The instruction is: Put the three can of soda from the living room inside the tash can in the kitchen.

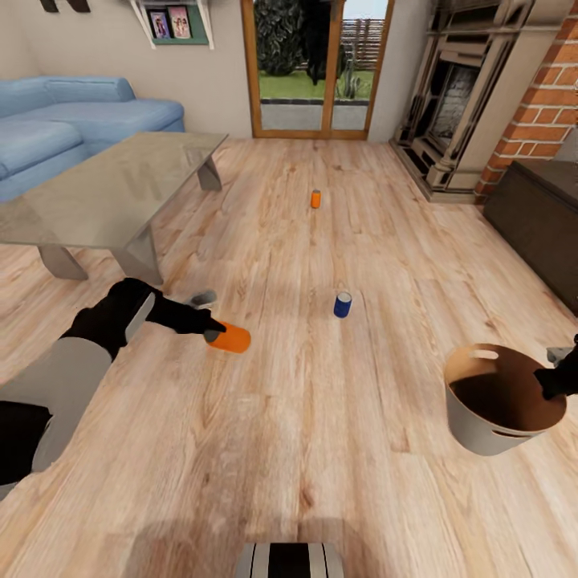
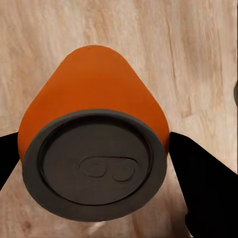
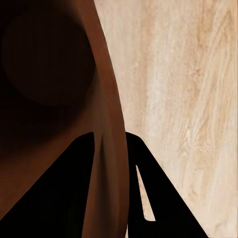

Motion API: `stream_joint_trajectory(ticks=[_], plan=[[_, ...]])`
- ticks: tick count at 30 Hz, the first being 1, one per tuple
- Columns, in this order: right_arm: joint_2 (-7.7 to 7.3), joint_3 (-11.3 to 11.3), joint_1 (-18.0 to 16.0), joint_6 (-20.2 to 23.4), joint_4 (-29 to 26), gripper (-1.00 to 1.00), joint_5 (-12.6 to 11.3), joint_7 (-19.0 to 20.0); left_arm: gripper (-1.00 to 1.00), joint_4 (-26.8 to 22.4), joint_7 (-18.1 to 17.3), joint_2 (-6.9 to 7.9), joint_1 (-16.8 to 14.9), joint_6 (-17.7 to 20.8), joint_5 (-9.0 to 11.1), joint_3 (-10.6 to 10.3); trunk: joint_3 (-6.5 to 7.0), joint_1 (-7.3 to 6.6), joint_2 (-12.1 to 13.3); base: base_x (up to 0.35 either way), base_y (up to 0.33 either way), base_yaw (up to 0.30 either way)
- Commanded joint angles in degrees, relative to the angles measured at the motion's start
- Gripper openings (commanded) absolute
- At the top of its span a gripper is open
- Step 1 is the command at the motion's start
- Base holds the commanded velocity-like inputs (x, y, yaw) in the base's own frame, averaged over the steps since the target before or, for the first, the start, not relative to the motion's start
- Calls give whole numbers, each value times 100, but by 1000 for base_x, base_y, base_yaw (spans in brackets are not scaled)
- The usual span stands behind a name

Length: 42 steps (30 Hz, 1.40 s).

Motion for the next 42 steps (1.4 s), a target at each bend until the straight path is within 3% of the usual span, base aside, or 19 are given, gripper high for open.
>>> stream_joint_trajectory(ticks=[1,3,5,7,9,11,12,13,14,15,17,19,23,25,29,31,36,42], plan=[[6,-16,-3,15,-1,-100,-52,27,-100,8,-176,23,-94,0,-56,-61,22,-2,2,0,0,0],[24,-13,-3,15,0,-100,-50,71,-100,70,-579,66,-359,0,-59,-264,67,-7,5,0,0,0],[59,51,-3,15,0,-100,-49,101,-100,431,-1159,78,-922,0,-58,-822,111,-12,7,0,0,0],[197,299,-3,15,0,-100,-56,117,-100,875,-1753,35,-1497,0,-60,-1188,155,-17,10,0,0,0],[323,388,-3,15,0,-100,-56,121,-100,1001,-1938,-29,-1733,0,-60,-1284,199,-22,13,0,0,0],[474,437,0,15,5,-100,-63,123,-100,1067,-2072,-195,-1868,0,-56,-1336,244,-27,15,0,0,0],[683,461,3,15,24,-100,-68,126,-100,1099,-2199,-383,-1937,0,-54,-1361,266,-30,17,0,0,0],[1047,481,5,15,43,-100,-76,125,-100,1111,-2332,-767,-1986,0,-56,-1385,288,-32,18,0,0,0],[1159,480,5,15,50,-100,-78,125,-100,1112,-2355,-943,-2001,0,-58,-1407,310,-35,19,0,0,0],[1212,478,5,15,52,-100,-79,125,-100,1113,-2364,-1025,-2015,0,-58,-1432,332,-38,21,0,0,0],[1411,447,6,15,61,-100,-86,125,-100,1114,-2401,-1251,-2155,0,-58,-1685,377,-43,23,0,0,0],[1477,430,6,15,64,-100,-98,125,-100,1096,-2463,-1319,-2238,0,-56,-1857,421,-48,26,0,0,0],[1673,173,6,15,80,-100,-121,125,-100,993,-2938,-1677,-2406,0,-64,-2188,510,-58,31,0,0,0],[1755,109,6,15,107,-100,-123,125,-100,913,-3080,-1735,-2505,0,-69,-2295,550,-83,73,0,0,0],[2019,31,6,15,227,-100,-120,102,-100,778,-3500,-1822,-2732,0,-76,-2769,622,-171,233,0,0,0],[2226,18,6,15,269,-100,-119,69,-100,745,-3704,-1837,-2790,0,-78,-3017,657,-215,313,0,0,0],[2463,14,6,15,288,-100,-114,46,-100,727,-3784,-1845,-2811,0,-78,-3248,747,-324,514,0,0,0],[2869,7,6,15,316,-100,-110,-307,-100,733,-3809,-1875,-2813,0,-92,-3746,855,-456,755,0,0,0]])
